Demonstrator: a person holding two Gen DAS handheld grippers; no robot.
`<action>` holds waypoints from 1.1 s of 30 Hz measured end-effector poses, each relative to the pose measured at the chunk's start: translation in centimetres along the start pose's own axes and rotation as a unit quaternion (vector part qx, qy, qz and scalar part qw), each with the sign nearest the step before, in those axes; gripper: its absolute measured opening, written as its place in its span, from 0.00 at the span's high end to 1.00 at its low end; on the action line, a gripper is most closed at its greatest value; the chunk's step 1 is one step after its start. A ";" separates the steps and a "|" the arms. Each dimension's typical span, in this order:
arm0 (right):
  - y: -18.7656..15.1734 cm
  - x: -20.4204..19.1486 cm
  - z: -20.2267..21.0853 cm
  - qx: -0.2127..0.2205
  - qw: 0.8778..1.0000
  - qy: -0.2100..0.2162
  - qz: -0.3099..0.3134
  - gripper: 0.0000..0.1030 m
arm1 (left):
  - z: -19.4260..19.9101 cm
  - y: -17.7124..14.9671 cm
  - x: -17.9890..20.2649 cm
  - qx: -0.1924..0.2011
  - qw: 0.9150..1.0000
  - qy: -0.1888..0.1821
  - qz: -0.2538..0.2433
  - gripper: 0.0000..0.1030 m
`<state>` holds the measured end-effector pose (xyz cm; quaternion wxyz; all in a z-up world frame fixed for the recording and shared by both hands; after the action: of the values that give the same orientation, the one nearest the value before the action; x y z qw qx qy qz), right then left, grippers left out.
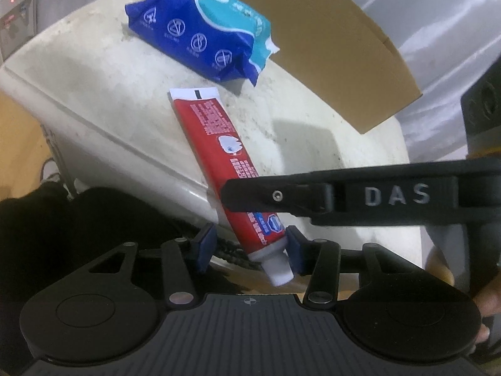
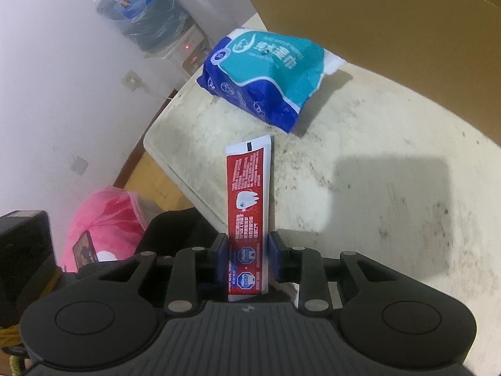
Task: Organize objects
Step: 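Lift the toothpaste tube with the right gripper and carry it toward the cardboard box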
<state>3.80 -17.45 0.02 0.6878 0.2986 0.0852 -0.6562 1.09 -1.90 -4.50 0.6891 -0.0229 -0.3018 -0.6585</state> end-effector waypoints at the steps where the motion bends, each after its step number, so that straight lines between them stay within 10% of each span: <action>1: -0.1 0.1 0.0 0.000 1.000 0.003 -0.005 0.71 | -0.1 0.0 0.1 0.000 1.000 0.001 0.000 0.54; 33: -1.8 1.6 1.6 0.018 0.993 0.091 -0.078 0.70 | 2.2 -1.9 3.5 0.051 0.992 0.077 -0.081 0.61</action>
<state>1.83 -19.58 0.01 0.6185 0.3622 0.1585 -0.6791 -1.71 -4.31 -1.89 0.6546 0.0873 -0.2820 -0.6959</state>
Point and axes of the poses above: each gripper's, at about its wrist camera, not at the fingertips, and z roughly against the way its jaws point, x to its right, y to its top, the point moved 1 cm from there along -z, roughly the way its jaws point, and after that the axes turned 4 degrees about y, right-handed, at the moved point
